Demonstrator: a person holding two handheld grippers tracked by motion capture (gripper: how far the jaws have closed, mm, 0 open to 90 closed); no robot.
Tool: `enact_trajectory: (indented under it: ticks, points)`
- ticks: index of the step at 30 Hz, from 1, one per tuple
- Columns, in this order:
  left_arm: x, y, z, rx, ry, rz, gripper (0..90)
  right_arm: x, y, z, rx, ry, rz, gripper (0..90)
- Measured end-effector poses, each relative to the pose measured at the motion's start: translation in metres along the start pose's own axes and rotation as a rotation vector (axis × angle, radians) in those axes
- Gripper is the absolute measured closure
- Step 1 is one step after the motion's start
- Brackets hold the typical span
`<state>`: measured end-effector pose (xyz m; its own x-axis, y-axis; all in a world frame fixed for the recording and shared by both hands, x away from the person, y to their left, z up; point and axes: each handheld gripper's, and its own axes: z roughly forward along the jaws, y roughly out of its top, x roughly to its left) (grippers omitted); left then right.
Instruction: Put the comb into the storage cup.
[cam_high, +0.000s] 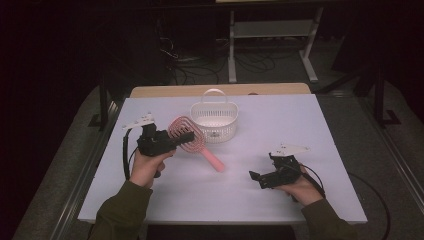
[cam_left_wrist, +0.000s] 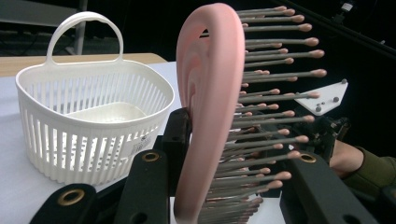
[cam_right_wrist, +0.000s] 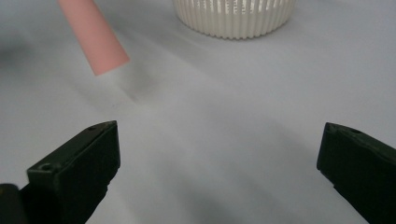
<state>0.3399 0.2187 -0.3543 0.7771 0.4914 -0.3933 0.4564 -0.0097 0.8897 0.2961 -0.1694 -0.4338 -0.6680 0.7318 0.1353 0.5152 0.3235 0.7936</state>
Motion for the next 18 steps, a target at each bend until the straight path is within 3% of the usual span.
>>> enact_trajectory:
  ticks: [3,18]
  points:
    - [0.0,0.0,0.0,0.001,-0.001,0.001,64.4,-0.001,-0.007,-0.002,0.013,-0.018,-0.008,0.0]
    - [0.001,0.004,-0.001,-0.009,-0.011,-0.005,64.3,-0.004,-0.023,-0.008,0.027,-0.02,0.013,0.0]
